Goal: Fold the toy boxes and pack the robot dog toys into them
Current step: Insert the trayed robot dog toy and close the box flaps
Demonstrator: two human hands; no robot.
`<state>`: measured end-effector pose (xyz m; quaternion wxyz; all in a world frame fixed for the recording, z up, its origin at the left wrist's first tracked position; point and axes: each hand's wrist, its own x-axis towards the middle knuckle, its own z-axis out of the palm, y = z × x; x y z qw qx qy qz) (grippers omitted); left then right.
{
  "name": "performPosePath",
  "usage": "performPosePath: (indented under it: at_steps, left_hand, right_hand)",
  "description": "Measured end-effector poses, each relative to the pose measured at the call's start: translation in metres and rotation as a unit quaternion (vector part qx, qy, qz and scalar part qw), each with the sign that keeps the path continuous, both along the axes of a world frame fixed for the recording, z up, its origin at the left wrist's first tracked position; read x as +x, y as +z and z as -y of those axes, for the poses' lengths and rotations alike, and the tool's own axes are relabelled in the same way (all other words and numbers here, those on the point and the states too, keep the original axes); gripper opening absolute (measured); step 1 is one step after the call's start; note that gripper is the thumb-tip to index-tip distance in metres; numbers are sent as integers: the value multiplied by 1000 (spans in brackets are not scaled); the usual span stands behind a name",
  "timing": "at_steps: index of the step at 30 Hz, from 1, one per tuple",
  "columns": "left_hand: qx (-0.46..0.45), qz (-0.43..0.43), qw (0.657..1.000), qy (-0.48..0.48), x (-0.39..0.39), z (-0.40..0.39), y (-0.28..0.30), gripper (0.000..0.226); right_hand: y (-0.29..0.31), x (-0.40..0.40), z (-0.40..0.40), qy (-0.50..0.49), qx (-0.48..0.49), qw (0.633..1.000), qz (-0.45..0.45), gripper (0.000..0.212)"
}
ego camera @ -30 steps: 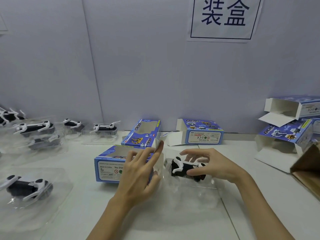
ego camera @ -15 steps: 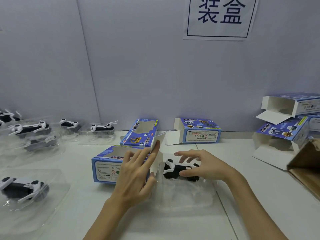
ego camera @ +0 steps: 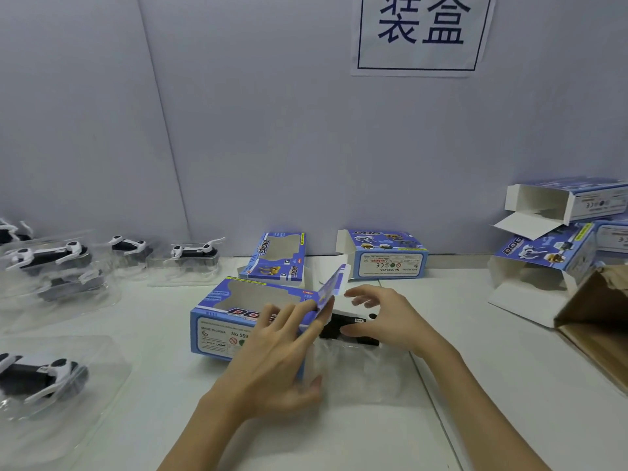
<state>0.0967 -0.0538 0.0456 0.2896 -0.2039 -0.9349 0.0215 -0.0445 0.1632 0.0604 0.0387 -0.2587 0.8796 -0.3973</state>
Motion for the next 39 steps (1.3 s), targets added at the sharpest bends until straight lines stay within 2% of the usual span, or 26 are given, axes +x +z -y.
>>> performPosePath:
  at_steps: [3,9,13,19,31,39]
  left_hand:
    - [-41,-2,999,22,-4,-3,-5,100]
    - [-44,-16,999,24,-8,-4,-10,96]
    - [-39,-20,998,39,-8,-7,-12,97]
    - [-23,-21,998,56,-8,-10,-12,99]
    - [4,-44,997,60,-8,-12,-15,116]
    - [20,-47,996,67,-8,-15,-15,118]
  right_hand:
    - [0,-1,0,-12,6,1000,-10,71]
    - [-1,3,2,-69,93,993,-33,68]
    - [-1,2,0,-67,38,997,2,58]
    - [-5,6,9,-74,-18,997,2,63]
    - [-2,19,18,-98,-33,995,9,67]
    - [-8,32,34,-121,-42,992,-8,68]
